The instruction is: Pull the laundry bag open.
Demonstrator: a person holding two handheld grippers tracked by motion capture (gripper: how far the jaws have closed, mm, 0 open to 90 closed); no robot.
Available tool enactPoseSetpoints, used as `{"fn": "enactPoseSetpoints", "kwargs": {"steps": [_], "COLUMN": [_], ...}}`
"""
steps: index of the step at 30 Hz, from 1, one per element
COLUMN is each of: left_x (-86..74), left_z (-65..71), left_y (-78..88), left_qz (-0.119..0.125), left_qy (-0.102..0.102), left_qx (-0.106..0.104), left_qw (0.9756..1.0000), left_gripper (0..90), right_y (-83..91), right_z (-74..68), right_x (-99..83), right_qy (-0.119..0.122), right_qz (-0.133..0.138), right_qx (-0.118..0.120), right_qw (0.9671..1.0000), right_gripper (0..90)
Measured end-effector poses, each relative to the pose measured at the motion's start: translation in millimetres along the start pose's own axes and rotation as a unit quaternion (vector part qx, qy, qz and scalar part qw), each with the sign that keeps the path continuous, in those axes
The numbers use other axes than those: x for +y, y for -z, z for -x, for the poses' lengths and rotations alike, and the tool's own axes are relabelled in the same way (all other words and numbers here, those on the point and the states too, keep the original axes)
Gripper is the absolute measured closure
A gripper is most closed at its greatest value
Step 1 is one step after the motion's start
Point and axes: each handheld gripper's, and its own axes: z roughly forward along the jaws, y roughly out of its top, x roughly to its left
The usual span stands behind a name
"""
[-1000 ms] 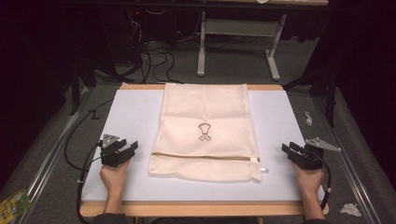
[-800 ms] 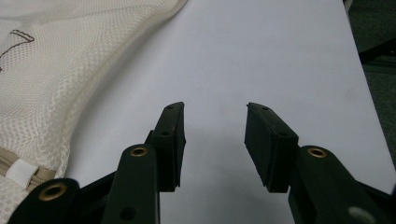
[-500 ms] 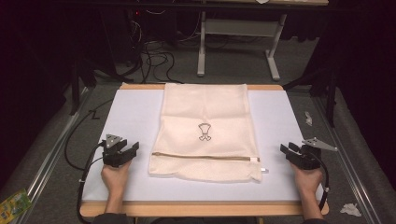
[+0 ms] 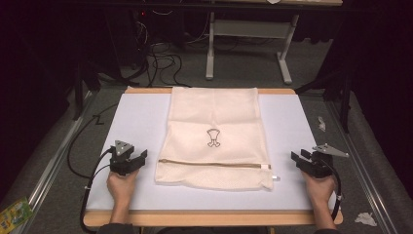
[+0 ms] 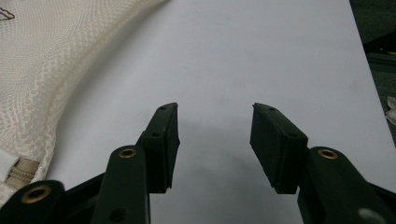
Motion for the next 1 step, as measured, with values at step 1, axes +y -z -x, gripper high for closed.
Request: {"fn": "enactPoseSetpoints", "kwargs": {"steps": [1], "left_x": [0.1], "left_z": [0.1], "left_y": [-0.2], "left_qz": [-0.001], "left_qy": [0.000], "left_qx": [-0.001], "left_qw": [1.0000], "left_gripper": [42.5], "right_y": [-0.2], "right_z": [0.3], "right_x": [0.1], "right_qy": [-0.003], "right_qz": [-0.001], "right_qx": [0.001], "right_qw": [1.0000], "right_gripper": [52.3]}}
